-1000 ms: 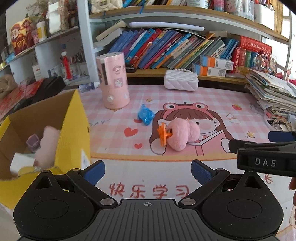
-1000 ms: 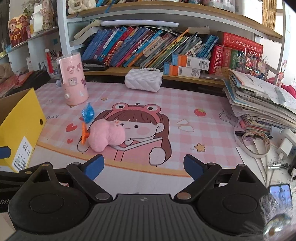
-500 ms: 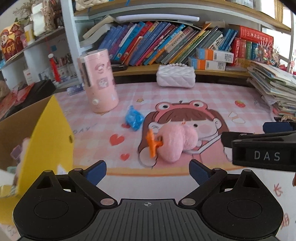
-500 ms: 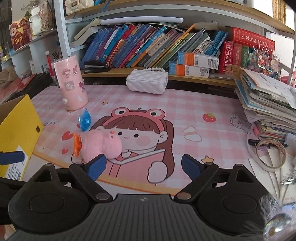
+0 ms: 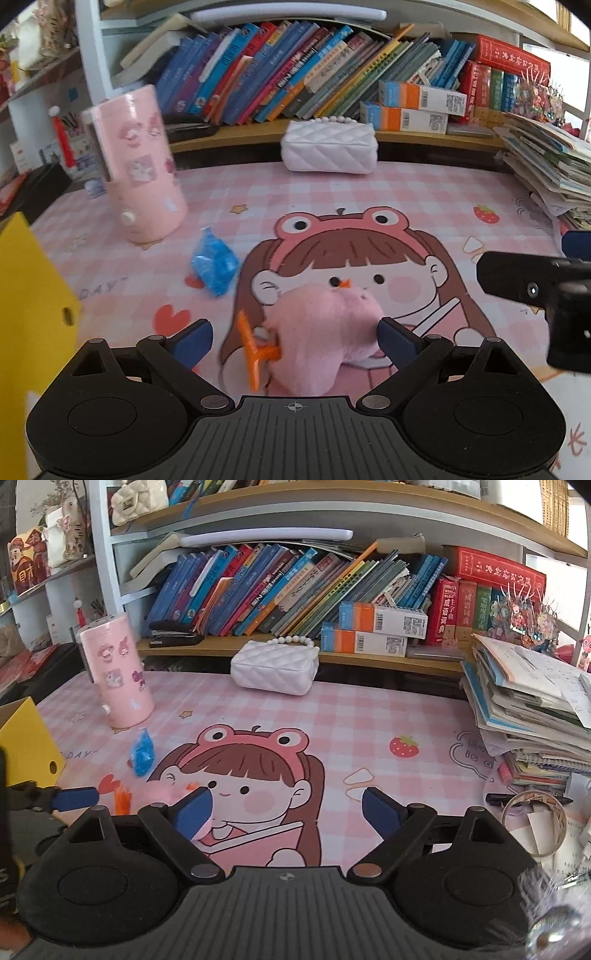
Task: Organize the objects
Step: 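Grasp the pink plush pig with the left tool while the right tool grasps the blue wrapped toy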
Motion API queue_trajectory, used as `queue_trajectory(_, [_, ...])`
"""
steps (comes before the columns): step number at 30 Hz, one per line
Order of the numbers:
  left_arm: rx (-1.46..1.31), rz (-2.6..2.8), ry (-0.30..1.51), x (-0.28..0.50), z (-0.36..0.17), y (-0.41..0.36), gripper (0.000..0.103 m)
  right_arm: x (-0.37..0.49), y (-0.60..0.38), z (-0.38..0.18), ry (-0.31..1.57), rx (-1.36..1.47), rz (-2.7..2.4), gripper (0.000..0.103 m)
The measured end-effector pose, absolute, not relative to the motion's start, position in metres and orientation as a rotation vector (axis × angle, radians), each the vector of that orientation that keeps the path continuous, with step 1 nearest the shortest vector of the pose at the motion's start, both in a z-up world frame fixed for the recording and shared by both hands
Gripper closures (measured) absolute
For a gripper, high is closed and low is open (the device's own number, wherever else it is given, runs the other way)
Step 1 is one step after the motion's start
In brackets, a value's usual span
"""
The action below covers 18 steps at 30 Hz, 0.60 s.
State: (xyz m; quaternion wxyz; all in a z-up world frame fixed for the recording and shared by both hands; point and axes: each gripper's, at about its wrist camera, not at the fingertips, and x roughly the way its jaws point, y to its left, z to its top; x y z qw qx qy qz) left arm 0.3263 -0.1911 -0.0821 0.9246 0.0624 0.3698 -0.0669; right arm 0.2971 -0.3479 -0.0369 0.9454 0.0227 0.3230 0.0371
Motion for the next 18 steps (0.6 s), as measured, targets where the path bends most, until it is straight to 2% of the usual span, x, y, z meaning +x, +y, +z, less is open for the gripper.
queue_trajectory(5, [0.137,-0.155,0.800,0.338,-0.094,-0.197,0.008,0.300,-0.351,-0.037,0.663,0.039,0.073,0.014])
queue_trajectory(9, [0.132,-0.192,0.821,0.341,-0.098,-0.194,0.024,0.301,-0.352,-0.036,0.659,0.034,0.065,0.014])
queue_trajectory(18, [0.088,-0.159,0.807,0.302,-0.066,-0.156,0.025,0.309,-0.341,-0.036,0.657,0.045,0.096,0.014])
